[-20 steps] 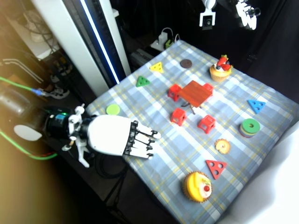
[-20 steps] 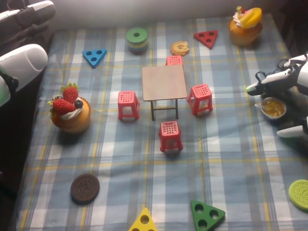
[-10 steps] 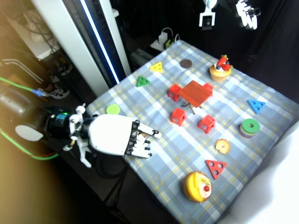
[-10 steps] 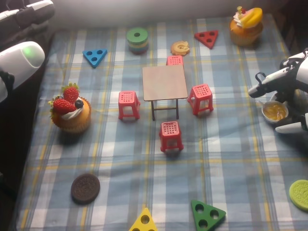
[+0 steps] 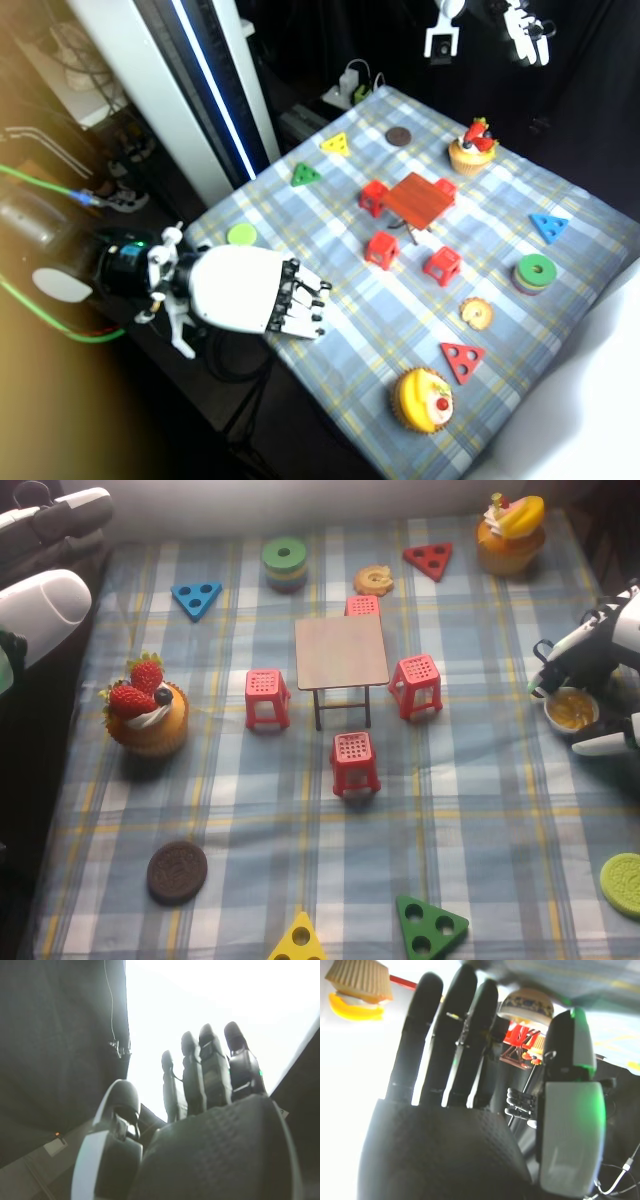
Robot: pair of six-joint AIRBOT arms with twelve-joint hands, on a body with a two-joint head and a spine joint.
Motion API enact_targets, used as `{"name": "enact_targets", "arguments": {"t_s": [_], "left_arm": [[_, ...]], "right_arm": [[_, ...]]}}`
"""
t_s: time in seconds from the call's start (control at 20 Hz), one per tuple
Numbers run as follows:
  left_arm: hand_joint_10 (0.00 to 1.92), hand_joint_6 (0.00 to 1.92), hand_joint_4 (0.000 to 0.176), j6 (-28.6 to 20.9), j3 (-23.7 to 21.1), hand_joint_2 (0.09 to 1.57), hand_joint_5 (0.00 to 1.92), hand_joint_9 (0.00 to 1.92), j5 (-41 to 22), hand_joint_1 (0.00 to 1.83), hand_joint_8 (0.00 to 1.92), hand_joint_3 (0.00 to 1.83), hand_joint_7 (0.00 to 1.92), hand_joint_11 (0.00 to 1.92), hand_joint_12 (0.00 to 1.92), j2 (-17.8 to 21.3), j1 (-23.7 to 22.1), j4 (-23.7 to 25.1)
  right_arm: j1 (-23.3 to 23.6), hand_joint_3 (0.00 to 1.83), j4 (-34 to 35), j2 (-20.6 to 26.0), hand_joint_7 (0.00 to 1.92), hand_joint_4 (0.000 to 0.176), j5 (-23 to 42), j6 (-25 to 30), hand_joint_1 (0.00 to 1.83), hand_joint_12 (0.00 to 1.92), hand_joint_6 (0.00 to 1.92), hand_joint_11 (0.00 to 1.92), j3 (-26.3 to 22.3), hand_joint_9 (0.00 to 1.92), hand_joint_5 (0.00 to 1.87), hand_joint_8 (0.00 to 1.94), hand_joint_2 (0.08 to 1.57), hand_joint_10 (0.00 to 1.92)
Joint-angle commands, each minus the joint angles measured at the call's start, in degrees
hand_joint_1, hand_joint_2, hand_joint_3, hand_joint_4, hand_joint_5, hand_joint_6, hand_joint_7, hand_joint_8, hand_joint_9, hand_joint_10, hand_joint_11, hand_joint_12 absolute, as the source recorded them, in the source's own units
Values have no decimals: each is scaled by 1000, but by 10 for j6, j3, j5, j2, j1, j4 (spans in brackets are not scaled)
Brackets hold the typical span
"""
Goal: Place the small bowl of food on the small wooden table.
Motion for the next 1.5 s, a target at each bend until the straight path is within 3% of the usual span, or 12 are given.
{"name": "enact_targets", "arguments": {"t_s": [0.0,0.25,0.35,0.4,0.45,0.55,0.7,0.75,0.8,0.95,1.2,1.45], "left_arm": [[2,0,132,-6,4,1393,433,386,-70,229,2,1,444,0,435,-3,-3,4],[5,2,126,-6,5,1387,444,387,-70,268,3,0,458,0,429,-3,-3,4],[5,1,133,-6,6,1382,449,400,-70,245,3,0,468,0,474,-3,-3,4],[8,1,137,-6,6,1383,450,417,-69,267,4,0,477,0,478,-3,-3,4],[14,0,146,-6,6,1383,447,433,-69,273,8,0,490,0,478,-3,-3,4],[3,2,161,-6,7,1383,414,424,-68,323,3,0,473,0,414,-3,-3,3],[0,4,151,-6,8,1383,429,421,-67,280,1,0,474,0,424,-3,-3,3],[2,5,146,-6,8,1383,433,425,-66,278,5,0,484,0,426,-3,-3,3],[3,5,143,-6,8,1382,440,430,-66,290,5,0,493,0,436,-3,-3,3],[2,3,133,-6,10,1381,442,425,-63,288,1,0,487,0,451,-4,-3,3],[3,3,115,-8,12,1379,462,437,-58,294,1,0,493,0,441,-6,-3,3],[0,2,108,-9,17,1390,471,454,-51,320,0,1,490,0,516,-11,-6,3]], "right_arm": [[13,0,3,2,1220,1,52,2,1252,1058,768,812,0,1263,1081,634,1049,144],[73,2,-42,-7,1161,0,60,2,1243,1185,838,779,-2,1273,1027,762,1070,82],[102,0,-57,-15,1089,0,61,2,1273,1396,536,707,1,1237,1123,1026,1073,239],[113,1,-61,-19,1055,0,61,2,1144,1537,886,716,2,1071,1004,856,1114,783],[126,1,-68,-23,1074,0,61,2,1107,1825,992,201,5,930,961,869,1131,1230],[151,0,-81,-36,957,0,60,3,1159,1917,861,774,12,962,1044,1726,1088,1852],[183,0,-96,-52,1017,0,59,3,1147,1921,813,723,18,881,1077,1110,1075,1549],[196,0,-103,-59,1036,0,56,3,1174,1921,745,1027,21,1000,1113,1538,1059,1847],[206,0,-109,-65,1049,0,54,3,1179,1921,746,1086,24,1027,1110,1558,1060,1906],[224,0,-123,-84,1192,0,50,3,1286,1453,516,950,29,1109,1132,863,1043,977],[240,0,-142,-96,1289,0,48,3,1270,1113,629,1044,29,1349,1145,550,1021,295],[243,0,-151,-113,1179,0,46,3,1255,1417,581,920,34,1240,1160,781,1039,563]]}}
